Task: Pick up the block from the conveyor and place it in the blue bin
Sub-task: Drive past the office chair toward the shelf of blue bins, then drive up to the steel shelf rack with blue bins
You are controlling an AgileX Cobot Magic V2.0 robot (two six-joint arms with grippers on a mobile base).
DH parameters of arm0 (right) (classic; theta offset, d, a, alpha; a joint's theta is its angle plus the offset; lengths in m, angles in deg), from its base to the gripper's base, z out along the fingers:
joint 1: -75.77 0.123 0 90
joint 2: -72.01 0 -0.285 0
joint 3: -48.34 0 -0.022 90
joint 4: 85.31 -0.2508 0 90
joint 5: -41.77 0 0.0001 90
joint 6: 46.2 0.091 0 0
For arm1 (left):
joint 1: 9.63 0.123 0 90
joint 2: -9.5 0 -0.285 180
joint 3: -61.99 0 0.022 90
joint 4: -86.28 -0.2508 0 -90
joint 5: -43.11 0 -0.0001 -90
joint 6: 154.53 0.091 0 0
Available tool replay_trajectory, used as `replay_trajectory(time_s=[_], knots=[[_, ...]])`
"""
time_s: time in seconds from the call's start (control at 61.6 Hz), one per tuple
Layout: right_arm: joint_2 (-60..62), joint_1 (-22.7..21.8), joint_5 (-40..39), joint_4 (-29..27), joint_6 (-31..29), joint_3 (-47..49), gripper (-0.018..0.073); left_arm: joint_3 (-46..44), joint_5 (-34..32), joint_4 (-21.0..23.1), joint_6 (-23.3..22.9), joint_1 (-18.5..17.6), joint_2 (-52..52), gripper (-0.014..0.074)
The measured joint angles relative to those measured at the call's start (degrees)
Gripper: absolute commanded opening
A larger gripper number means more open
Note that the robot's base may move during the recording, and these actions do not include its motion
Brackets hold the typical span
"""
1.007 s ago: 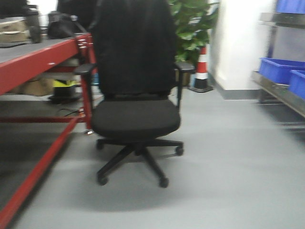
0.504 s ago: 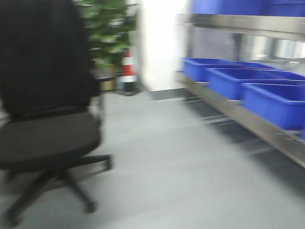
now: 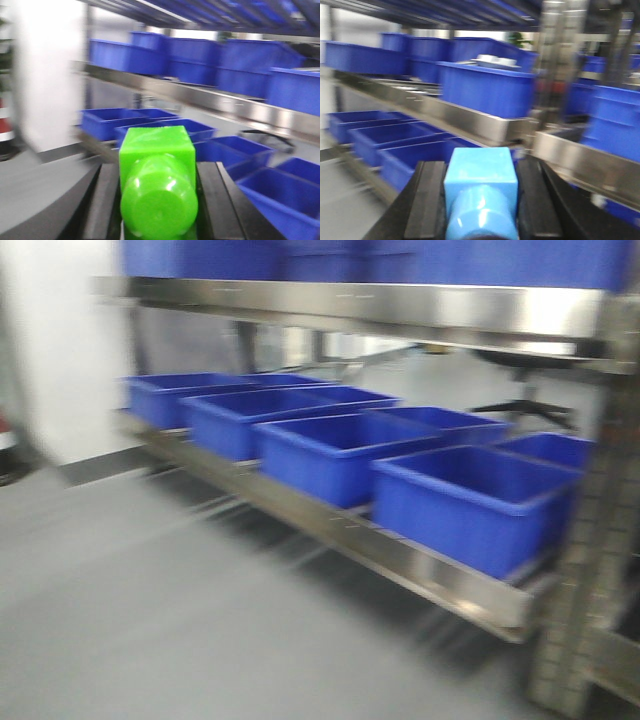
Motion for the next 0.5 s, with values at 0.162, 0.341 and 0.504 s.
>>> replay_trajectory(time_s=[0.162,0.341,0.504], knots=[[0.0,0.0,0.0,0.0,0.0,0.0,-0.0162,0.0,0.0,0.0,0.0,0.0,0.0,-0.0111],[0.0,0.0,0.0,0.0,0.0,0.0,-0.0162,0.0,0.0,0.0,0.0,0.0,0.0,-0.0111],[0.0,0.0,0.0,0.0,0.0,0.0,-0.0162,0.0,0.0,0.0,0.0,0.0,0.0,-0.0111]])
